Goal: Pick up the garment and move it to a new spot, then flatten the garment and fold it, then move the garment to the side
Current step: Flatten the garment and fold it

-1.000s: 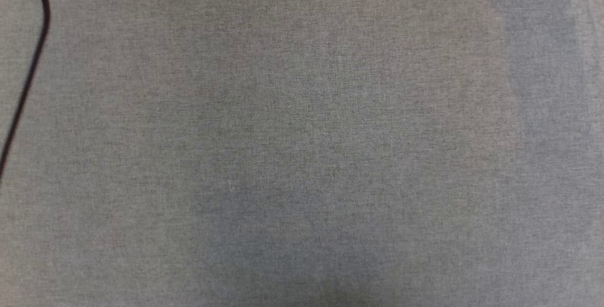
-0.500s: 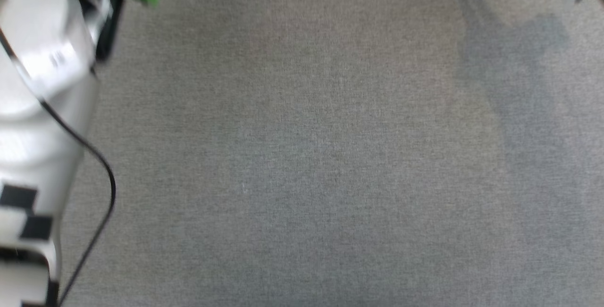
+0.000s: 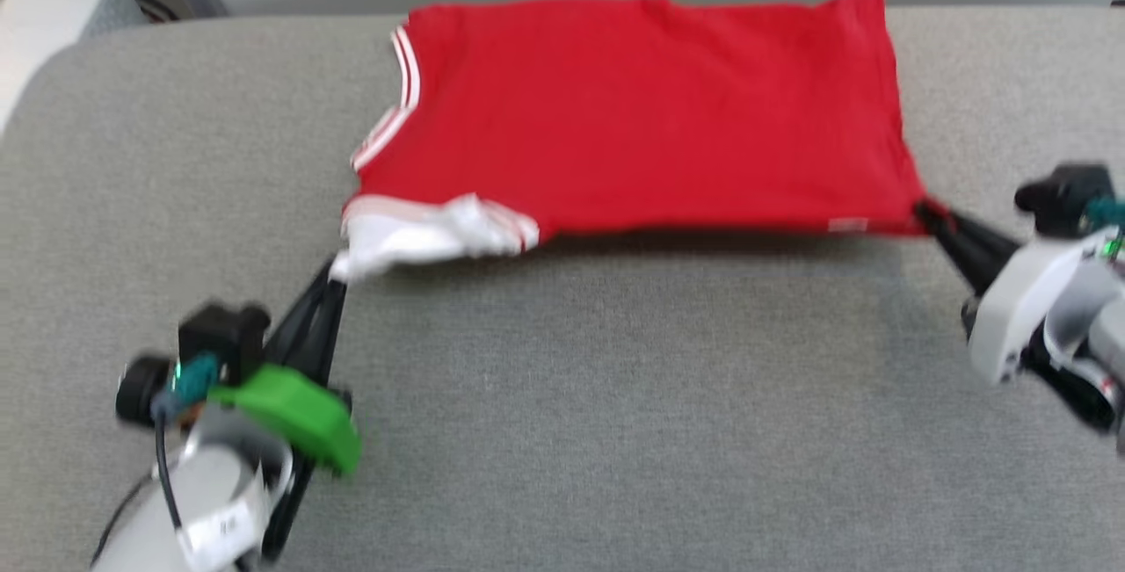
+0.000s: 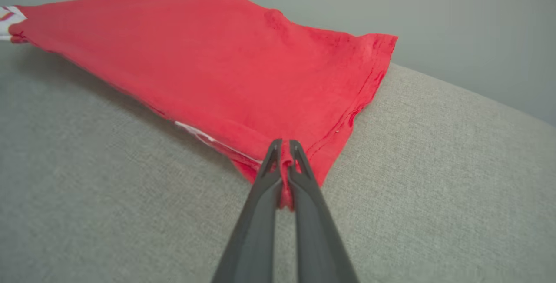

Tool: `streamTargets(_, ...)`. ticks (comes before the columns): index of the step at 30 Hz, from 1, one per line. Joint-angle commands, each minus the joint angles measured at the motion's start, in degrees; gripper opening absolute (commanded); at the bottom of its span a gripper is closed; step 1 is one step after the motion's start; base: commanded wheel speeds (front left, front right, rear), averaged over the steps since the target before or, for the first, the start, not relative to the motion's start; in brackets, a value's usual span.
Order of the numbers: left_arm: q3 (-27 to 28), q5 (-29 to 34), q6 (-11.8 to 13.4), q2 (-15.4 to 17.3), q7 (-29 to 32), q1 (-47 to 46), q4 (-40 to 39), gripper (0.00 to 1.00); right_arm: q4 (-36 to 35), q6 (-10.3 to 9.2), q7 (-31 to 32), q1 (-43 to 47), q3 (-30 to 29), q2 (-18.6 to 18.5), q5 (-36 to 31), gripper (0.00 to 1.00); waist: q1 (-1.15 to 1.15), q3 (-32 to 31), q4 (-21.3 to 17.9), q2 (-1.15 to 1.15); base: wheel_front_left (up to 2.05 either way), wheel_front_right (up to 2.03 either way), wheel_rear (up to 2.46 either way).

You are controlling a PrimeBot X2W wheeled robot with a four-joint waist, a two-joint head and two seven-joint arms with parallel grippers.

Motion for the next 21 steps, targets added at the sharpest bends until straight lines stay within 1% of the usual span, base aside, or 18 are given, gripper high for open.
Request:
streamTargets(1, 0.26, -0.6, 1.03, 1.1, 0.43, 3.21, -1.27, 0.0, -0.82, -0.04, 0.16, 2.56, 0.21, -0.69, 1.0, 0.0, 0.01, -4.46, 0.71, 0.0, 0.0, 0.0, 0.0)
streamTargets(5, -0.06, -3.27, 2.53, 1.46, 2.19, 10.8, -4.73, 0.0, -3.07, -0.04, 0.42, 8.76, 0.43, -2.24, 2.59, 0.0, 0.01, -7.16, 0.97, 0.0, 0.0, 0.0, 0.0)
streamTargets(9, -1.11, -5.87, 3.91, 1.43, 4.53, 17.86, -8.52, 0.0, -5.3, -0.04, 0.34, 15.47, -0.58, -4.53, 4.36, 0.0, 0.01, -9.73, 1.33, 0.0, 0.0, 0.0, 0.0)
streamTargets(13, -1.82, -8.49, 5.16, 1.8, 7.3, 23.4, -10.77, 0.0, -7.21, -0.04, 0.34, 21.63, -1.93, -6.39, 4.79, 0.0, 0.01, -11.76, 1.43, 0.0, 0.0, 0.0, 0.0)
streamTargets(18, -2.97, -12.37, 5.47, 3.01, 11.66, 29.49, -13.55, 0.0, -10.55, -0.04, 1.43, 30.24, -4.96, -8.13, 5.47, 0.0, 0.01, -13.09, 1.55, 0.0, 0.0, 0.0, 0.0)
streamTargets(20, -2.85, -13.31, 5.98, 3.54, 12.65, 30.88, -14.2, 0.0, -11.74, -0.04, 1.9, 32.93, -6.35, -8.6, 5.54, 0.0, 0.01, -13.18, 1.65, 0.0, 0.0, 0.0, 0.0)
streamTargets(21, -2.82, -14.25, 6.36, 3.88, 13.79, 31.75, -14.77, 0.0, -13.05, -0.04, 3.03, 35.68, -7.66, -8.99, 5.93, 0.0, 0.01, -13.17, 1.72, 0.0, 0.0, 0.0, 0.0)
